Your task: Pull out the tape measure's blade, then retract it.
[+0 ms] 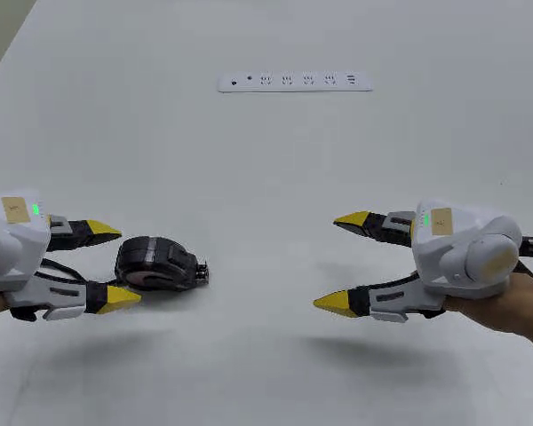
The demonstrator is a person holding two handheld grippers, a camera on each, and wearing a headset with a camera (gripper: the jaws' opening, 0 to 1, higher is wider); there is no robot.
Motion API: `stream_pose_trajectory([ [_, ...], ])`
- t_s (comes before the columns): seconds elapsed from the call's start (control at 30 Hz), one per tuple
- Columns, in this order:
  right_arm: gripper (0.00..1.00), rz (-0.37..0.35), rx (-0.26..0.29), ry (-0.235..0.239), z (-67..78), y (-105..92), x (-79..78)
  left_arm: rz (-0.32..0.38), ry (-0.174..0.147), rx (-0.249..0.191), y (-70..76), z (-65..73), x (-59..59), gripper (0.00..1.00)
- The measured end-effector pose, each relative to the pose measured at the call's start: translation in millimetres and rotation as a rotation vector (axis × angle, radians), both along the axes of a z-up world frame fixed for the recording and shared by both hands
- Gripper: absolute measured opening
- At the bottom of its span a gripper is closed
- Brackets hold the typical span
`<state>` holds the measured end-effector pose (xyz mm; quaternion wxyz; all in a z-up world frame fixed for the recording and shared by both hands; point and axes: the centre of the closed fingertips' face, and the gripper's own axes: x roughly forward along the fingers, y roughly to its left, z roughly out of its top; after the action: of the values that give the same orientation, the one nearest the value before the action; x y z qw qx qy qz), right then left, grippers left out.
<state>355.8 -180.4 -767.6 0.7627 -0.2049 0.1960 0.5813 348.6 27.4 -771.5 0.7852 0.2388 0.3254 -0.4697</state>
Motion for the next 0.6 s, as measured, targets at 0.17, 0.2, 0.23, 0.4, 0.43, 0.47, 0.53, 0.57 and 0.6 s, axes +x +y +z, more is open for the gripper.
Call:
stream_pose_trajectory([
  [0.17,0.58,0.040,-0.010,0.001,-4.8,11.7,0.8,-0.032,0.013,0.042,1.0,-7.2,4.2,0.45],
  [0.2,0.56,0.043,-0.011,0.003,-5.6,14.4,1.2,-0.039,0.017,0.050,1.0,-8.7,4.5,0.44],
  [0.23,0.56,0.050,-0.012,0.004,-6.9,17.7,1.3,-0.051,0.019,0.062,1.3,-10.4,4.9,0.44],
  [0.4,0.51,0.097,-0.022,0.013,-14.2,32.3,-1.6,-0.085,0.031,0.095,0.5,-15.0,7.8,0.37],
  [0.43,0.50,0.102,-0.023,0.015,-15.2,34.7,-1.7,-0.090,0.037,0.095,-0.2,-15.5,7.8,0.36],
  [0.47,0.50,0.111,-0.022,0.019,-16.8,38.2,-1.8,-0.101,0.046,0.101,-0.9,-17.0,7.1,0.35],
  [0.53,0.49,0.118,-0.020,0.023,-18.0,43.0,-1.4,-0.122,0.056,0.119,-1.0,-19.7,6.2,0.31],
  [0.57,0.48,0.121,-0.019,0.025,-18.4,45.0,-1.2,-0.127,0.059,0.123,-1.2,-20.4,6.3,0.30],
  [0.6,0.48,0.129,-0.017,0.030,-19.6,48.6,-1.2,-0.133,0.065,0.127,-1.8,-21.3,6.6,0.29],
])
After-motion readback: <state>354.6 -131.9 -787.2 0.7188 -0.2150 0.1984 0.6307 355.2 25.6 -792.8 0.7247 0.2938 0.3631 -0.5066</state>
